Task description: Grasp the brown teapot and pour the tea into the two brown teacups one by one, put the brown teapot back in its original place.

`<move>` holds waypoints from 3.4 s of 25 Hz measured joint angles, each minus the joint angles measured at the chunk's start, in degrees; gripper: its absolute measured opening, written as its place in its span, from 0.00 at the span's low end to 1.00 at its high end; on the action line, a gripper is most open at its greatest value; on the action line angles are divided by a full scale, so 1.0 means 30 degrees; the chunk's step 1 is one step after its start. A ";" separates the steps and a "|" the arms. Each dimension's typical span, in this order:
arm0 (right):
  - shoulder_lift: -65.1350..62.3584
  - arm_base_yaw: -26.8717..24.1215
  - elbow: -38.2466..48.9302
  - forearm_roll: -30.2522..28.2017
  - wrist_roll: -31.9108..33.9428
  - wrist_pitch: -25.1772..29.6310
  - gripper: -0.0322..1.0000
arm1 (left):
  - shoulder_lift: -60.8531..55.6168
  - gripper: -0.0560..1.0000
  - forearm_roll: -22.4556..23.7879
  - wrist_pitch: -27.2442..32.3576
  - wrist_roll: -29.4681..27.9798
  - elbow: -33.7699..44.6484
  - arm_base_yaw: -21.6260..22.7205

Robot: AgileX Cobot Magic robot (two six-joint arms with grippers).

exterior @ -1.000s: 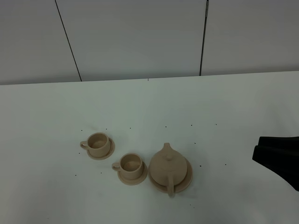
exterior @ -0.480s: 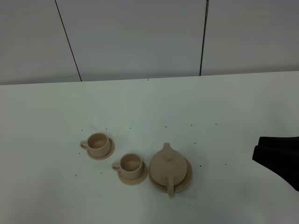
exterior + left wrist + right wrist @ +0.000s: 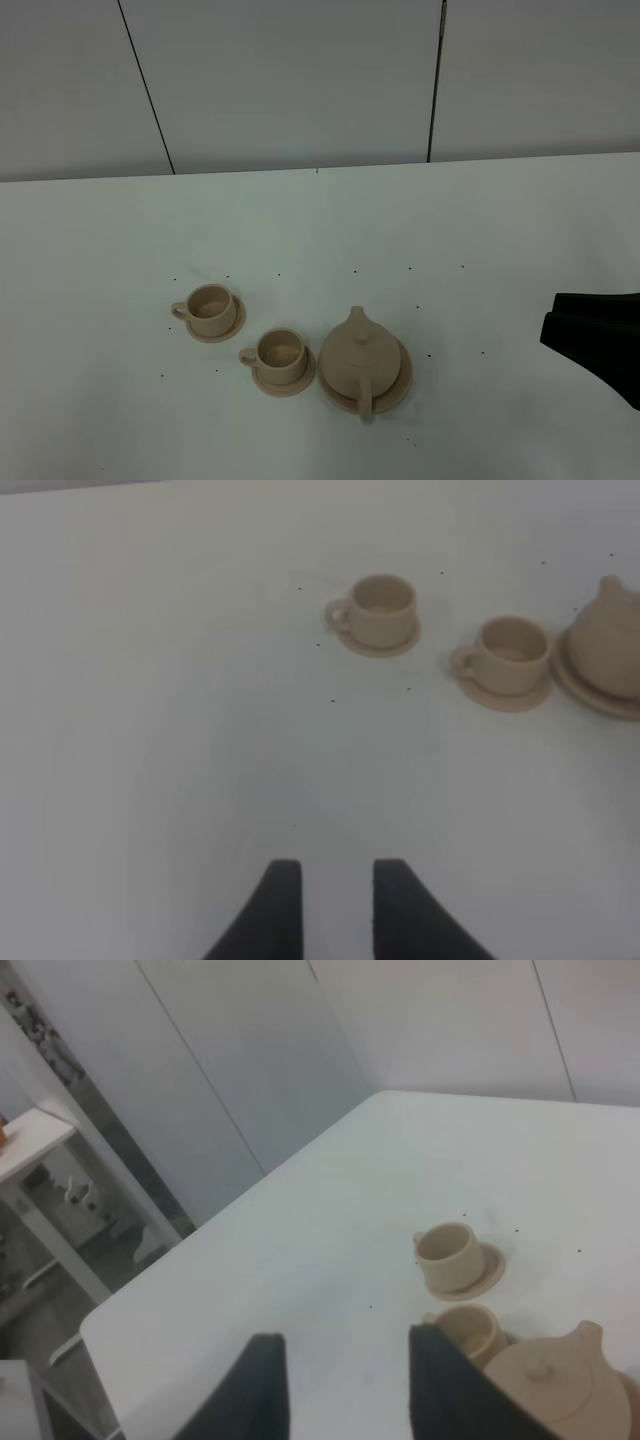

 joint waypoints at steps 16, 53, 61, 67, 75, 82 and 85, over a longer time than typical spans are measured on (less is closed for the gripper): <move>0.0000 0.0000 0.0000 -0.0397 0.0000 0.0000 0.31 | 0.0000 0.28 0.0307 -0.1126 -0.0600 0.0041 0.0000; 0.0000 0.0000 0.0000 0.2604 -0.1281 0.0000 0.31 | -0.0021 0.28 0.0307 -0.1156 -0.1213 0.1122 0.0000; 0.0000 0.0000 0.0000 0.2839 -0.1650 -0.2825 0.31 | -0.0021 0.28 0.0307 -0.1156 -0.1213 0.1122 0.0000; 0.0052 0.0000 0.0000 0.2854 -0.1420 -0.6645 0.31 | -0.0021 0.28 0.0307 -0.1156 -0.1213 0.1122 0.0000; 0.0954 0.0000 -0.0856 0.2875 -0.1439 -1.0926 0.31 | -0.0021 0.28 0.0307 -0.1156 -0.1213 0.1122 0.0000; 0.2907 0.0000 -0.2752 0.2875 -0.2705 -1.1947 0.31 | -0.0021 0.28 0.0307 -0.1156 -0.1213 0.1122 0.0000; 0.4541 0.0000 -0.3094 0.2875 -0.3477 -1.1941 0.31 | -0.0021 0.28 0.0307 -0.1156 -0.1213 0.1122 0.0000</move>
